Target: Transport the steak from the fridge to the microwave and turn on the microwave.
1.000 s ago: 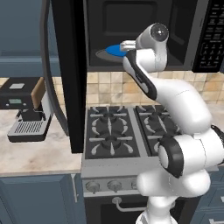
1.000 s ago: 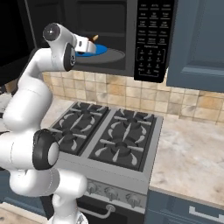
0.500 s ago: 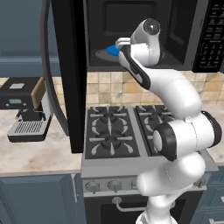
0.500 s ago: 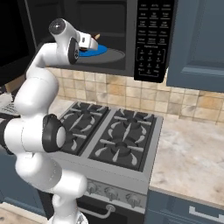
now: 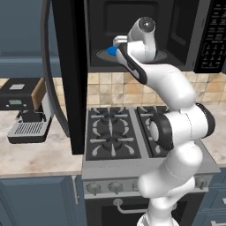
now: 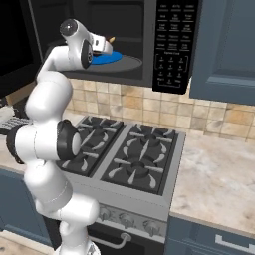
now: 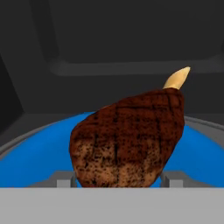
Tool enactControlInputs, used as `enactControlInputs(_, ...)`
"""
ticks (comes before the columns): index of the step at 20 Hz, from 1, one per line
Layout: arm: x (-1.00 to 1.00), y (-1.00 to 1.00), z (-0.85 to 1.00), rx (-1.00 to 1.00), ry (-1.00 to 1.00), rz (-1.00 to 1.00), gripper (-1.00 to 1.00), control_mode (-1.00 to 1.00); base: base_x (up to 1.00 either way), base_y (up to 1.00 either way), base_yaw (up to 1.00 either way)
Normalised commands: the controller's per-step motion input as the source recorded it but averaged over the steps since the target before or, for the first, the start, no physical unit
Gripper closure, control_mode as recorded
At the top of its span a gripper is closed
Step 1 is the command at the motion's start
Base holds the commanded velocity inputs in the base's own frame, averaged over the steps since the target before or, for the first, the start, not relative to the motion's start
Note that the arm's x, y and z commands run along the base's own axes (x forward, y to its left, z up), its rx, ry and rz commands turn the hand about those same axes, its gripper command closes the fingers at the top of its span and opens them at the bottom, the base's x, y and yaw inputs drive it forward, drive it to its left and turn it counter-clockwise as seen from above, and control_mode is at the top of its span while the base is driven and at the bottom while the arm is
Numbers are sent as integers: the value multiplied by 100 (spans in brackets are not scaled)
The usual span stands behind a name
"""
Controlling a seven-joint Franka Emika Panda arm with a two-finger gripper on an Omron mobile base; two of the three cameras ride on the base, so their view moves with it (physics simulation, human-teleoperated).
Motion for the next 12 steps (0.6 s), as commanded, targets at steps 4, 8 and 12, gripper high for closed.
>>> enactControlInputs(4, 22, 1, 0, 0, 0, 0, 100, -100, 0, 0, 0)
enactControlInputs(8, 15, 3, -9, 0, 2, 0, 100, -100, 0, 0, 0)
enactControlInputs(12, 10, 2, -11, 0, 1, 0, 100, -100, 0, 0, 0)
